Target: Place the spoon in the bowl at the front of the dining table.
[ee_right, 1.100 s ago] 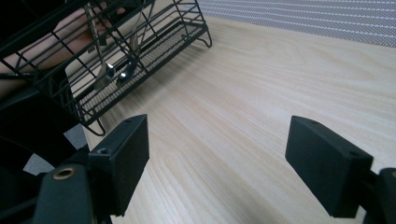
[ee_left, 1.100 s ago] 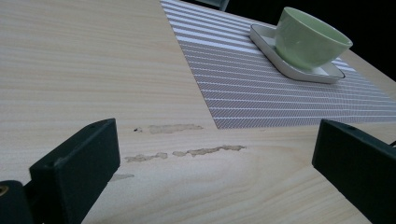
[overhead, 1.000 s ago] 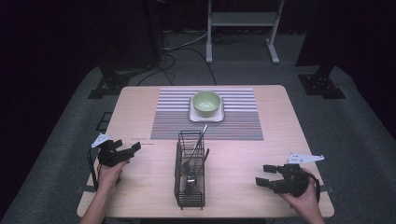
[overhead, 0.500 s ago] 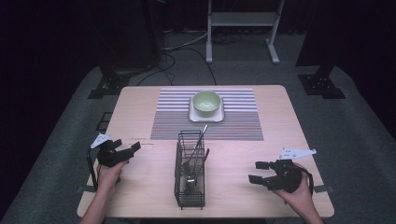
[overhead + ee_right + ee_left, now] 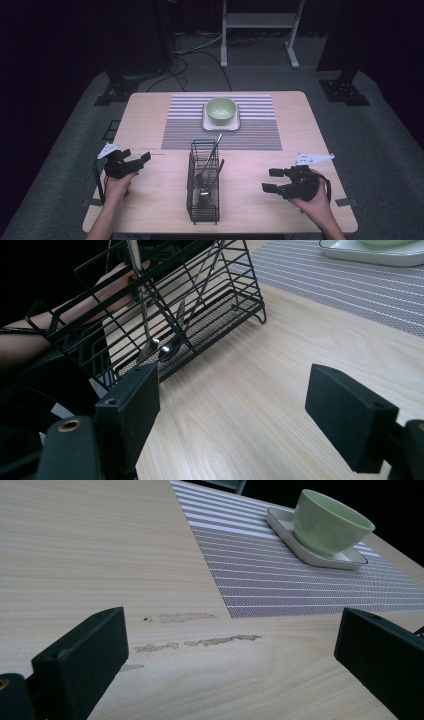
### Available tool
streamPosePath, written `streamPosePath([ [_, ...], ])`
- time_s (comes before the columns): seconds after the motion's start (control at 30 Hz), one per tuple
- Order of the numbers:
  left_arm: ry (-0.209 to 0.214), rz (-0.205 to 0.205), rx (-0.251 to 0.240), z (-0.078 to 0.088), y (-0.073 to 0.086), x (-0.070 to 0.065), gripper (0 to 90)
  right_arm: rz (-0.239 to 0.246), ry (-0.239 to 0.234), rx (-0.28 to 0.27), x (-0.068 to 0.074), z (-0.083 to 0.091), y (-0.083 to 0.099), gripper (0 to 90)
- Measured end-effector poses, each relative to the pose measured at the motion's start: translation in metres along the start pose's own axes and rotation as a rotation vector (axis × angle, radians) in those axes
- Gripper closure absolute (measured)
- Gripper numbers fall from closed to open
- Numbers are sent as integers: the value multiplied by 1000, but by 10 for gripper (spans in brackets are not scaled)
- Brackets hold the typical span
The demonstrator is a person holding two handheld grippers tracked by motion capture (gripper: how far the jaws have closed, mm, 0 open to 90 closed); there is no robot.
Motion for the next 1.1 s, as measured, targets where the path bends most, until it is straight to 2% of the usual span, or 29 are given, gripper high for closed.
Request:
streamPosePath([
  [0.27,-4,9,-12,2,-2,1,0,10,-33,6,7,-7,-9,209],
  [0.4,-2,6,-10,2,-2,1,0,24,-34,15,10,-9,-13,209],
  [0.67,-3,8,-10,1,-2,1,0,22,-41,41,13,-14,-19,207],
  [0.9,-3,7,-13,2,-2,1,0,12,-59,41,19,-15,-28,207],
  [1.1,-5,10,-15,2,-3,2,0,11,-55,68,21,-17,-33,206],
])
Point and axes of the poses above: each handheld gripper's, and its own axes: z roughly backward along the jaws, y roughly out of its underside, x roughly to its left, the point moved 7 cm from there along -z, roughly forward along the jaws, and after that the axes turned 4 degrees about -y, right-handed, at the moved point
